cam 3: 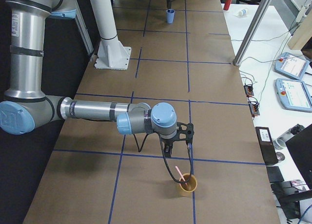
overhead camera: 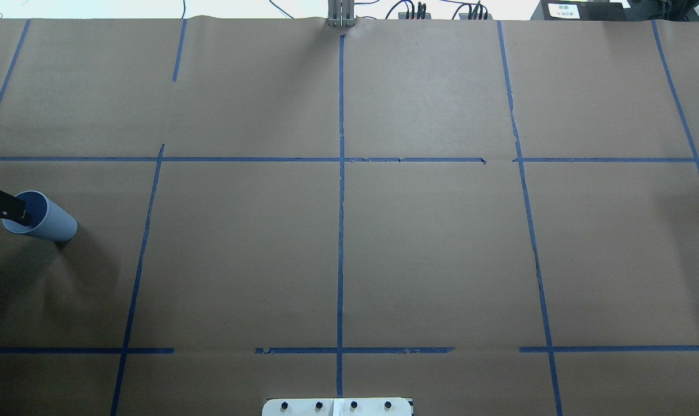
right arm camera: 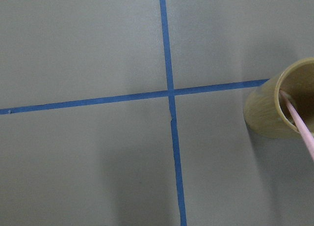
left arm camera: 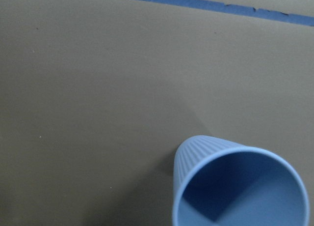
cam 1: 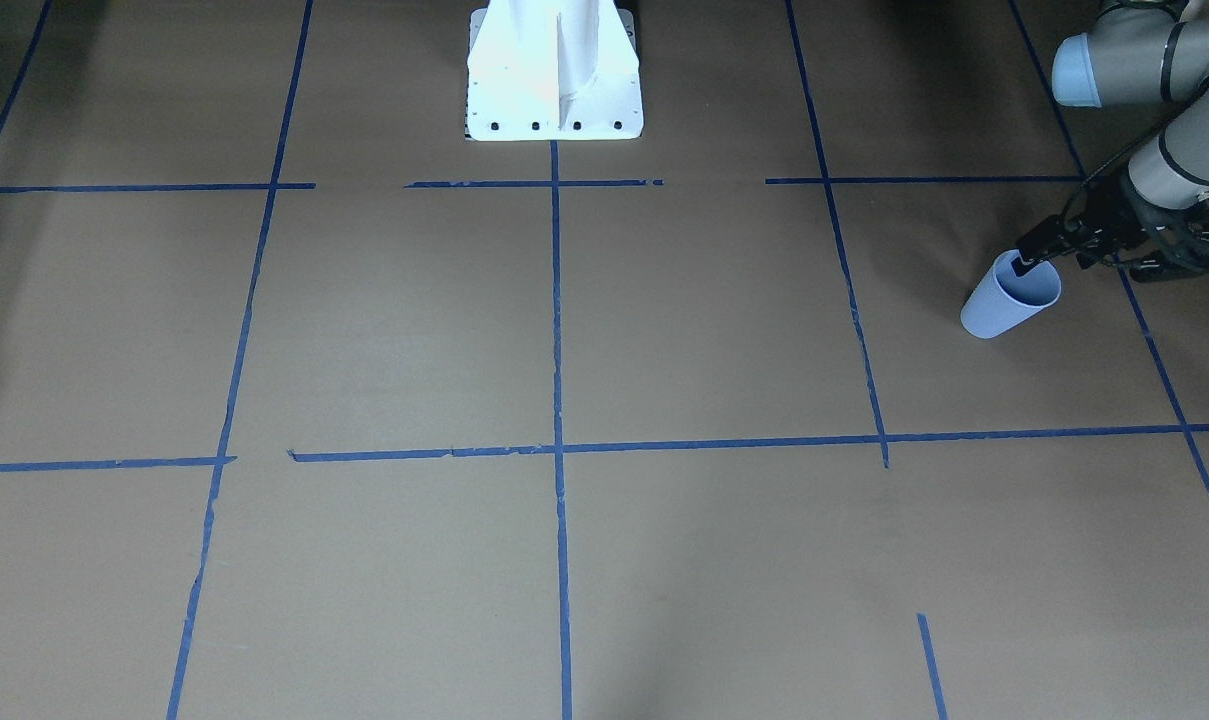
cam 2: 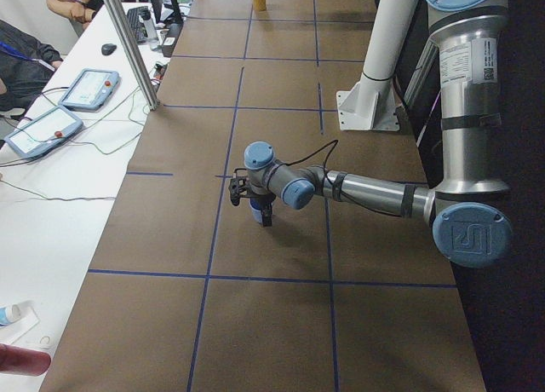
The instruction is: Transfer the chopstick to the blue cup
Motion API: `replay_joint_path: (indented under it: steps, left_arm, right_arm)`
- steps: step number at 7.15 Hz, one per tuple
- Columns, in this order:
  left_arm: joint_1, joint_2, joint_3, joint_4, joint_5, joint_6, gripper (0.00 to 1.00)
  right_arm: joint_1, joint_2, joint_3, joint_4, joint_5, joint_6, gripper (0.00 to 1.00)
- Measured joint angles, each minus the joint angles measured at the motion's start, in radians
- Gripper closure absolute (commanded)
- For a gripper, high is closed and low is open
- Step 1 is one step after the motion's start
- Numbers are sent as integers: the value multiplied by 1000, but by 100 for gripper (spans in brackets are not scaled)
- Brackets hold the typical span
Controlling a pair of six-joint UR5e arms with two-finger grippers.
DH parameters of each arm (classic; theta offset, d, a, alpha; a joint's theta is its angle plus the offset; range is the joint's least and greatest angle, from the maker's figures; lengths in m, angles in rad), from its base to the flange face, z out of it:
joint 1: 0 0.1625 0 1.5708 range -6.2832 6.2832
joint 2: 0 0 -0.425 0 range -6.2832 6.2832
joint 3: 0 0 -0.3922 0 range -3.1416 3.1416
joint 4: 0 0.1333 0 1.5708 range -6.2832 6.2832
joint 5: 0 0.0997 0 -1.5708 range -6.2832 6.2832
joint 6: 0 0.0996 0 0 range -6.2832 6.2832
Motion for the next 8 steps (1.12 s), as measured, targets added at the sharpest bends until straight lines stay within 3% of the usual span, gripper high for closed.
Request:
replay_joint_path:
  steps: [2, 4, 5, 8]
  left_arm:
    - [4, -3, 16, -19, 5, -1, 62]
    - [7, -5, 18, -22, 5, -1, 93]
    - [7, -11, 18, -22, 5, -3, 99]
    - [-2, -26, -28, 7, -33, -6, 100]
  right_arm:
    - [0, 0, 0, 0, 0, 0, 0]
    - [0, 0, 0, 0, 0, 0, 0]
    - [0, 0, 2, -1, 1, 0, 0]
    - [0, 0, 18, -9, 2, 0, 0]
